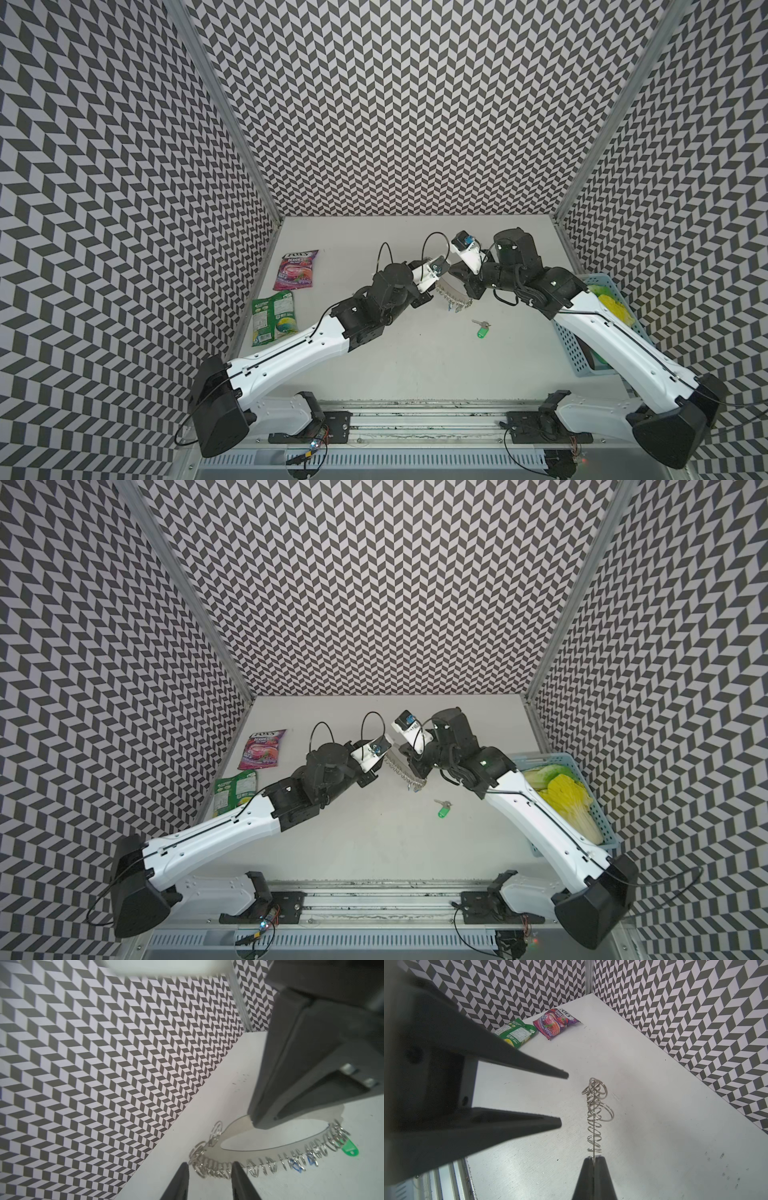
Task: Attach keys to a key ring
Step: Adjust the keyring.
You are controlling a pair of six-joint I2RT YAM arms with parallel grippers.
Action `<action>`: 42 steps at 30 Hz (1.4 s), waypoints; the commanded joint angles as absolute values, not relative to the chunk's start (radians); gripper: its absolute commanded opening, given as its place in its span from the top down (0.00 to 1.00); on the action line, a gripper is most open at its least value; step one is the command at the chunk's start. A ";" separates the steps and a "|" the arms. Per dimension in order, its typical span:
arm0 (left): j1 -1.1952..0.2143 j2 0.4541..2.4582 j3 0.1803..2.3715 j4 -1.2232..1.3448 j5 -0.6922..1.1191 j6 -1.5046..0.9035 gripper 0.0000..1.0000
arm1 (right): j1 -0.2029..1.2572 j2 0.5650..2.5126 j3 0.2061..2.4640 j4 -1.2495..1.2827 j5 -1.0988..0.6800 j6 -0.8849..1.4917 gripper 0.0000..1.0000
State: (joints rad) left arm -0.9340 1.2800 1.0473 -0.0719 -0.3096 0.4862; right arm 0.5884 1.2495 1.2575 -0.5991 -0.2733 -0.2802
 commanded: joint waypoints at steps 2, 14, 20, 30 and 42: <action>-0.935 1.294 1.082 -0.091 -0.304 0.579 0.59 | 0.601 1.229 1.301 -0.558 -0.278 -0.288 1.00; -0.883 1.289 1.085 -0.028 -0.275 0.562 0.58 | 0.607 1.228 1.306 -0.576 -0.319 -0.290 1.00; -0.780 1.244 1.087 -0.027 -0.146 0.448 0.59 | 0.606 1.241 1.294 -0.552 -0.424 -0.209 1.00; -0.792 1.187 1.064 -0.083 -0.121 0.444 0.59 | 0.606 1.242 1.310 -0.567 -0.459 -0.173 1.00; -0.686 1.086 1.039 -0.141 -0.050 0.360 0.58 | 0.606 1.232 1.287 -0.552 -0.444 -0.154 1.00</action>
